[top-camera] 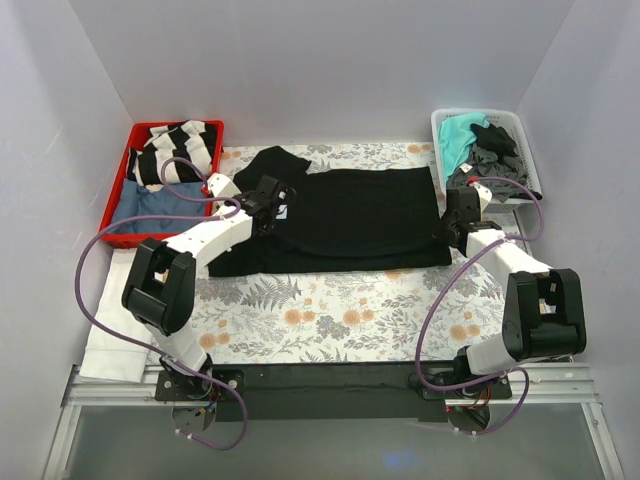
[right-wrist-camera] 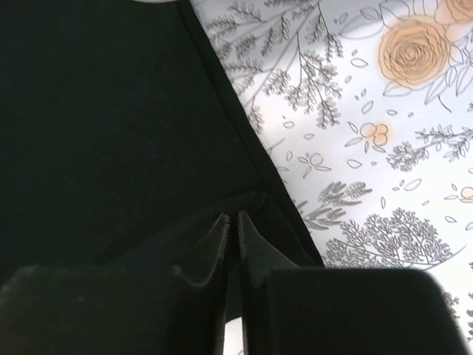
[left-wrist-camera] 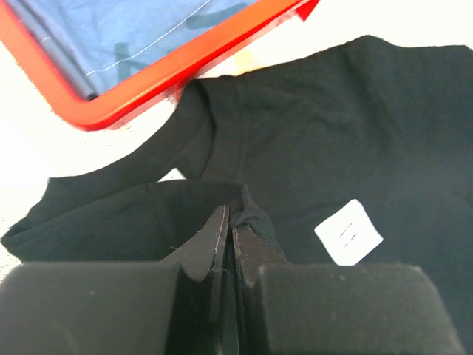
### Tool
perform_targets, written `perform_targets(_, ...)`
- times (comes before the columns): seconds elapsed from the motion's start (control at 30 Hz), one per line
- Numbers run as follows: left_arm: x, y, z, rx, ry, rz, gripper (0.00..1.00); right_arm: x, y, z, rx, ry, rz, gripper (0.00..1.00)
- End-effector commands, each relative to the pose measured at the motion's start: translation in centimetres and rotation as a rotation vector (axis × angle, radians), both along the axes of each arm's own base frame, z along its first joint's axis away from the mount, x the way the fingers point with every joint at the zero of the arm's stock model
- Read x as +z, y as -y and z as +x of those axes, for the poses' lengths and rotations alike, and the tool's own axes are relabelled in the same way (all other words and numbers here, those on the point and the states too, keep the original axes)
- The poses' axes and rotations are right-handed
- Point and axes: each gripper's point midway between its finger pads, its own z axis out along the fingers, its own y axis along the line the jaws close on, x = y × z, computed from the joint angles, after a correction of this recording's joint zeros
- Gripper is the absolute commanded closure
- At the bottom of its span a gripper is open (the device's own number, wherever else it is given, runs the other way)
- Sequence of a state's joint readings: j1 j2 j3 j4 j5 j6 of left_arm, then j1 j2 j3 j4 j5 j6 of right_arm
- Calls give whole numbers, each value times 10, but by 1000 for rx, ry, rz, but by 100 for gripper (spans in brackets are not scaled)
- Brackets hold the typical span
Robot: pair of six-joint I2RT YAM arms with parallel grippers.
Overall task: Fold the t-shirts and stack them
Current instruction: Fold the flattened tshirt in 1/3 of the way
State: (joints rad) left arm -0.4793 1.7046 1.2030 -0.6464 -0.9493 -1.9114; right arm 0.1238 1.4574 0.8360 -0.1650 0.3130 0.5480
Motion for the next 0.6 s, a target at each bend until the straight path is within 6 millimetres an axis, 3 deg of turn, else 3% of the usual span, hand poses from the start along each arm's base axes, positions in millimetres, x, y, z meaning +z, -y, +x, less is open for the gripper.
perform_targets(0.0, 25, -2, 23, 25, 93, -11, 100, 24, -2, 28, -10, 92, 17, 86)
perform_targets(0.07, 23, -3, 29, 25, 94, -9, 100, 25, -2, 33, -13, 101, 15, 71)
perform_targets(0.23, 22, -7, 46, 35, 104, -10, 100, 26, -4, 43, -5, 109, 24, 54)
perform_targets(0.4, 17, -14, 61, 42, 90, -14, 100, 18, -9, 48, 23, 91, 28, 54)
perform_targets(0.53, 13, -12, 64, 30, 74, -13, 88, 8, -8, 35, 36, 63, 21, 55)
perform_targets(0.57, 11, -12, 63, 25, 66, -14, 76, 11, -6, 32, 33, 71, 17, 55)
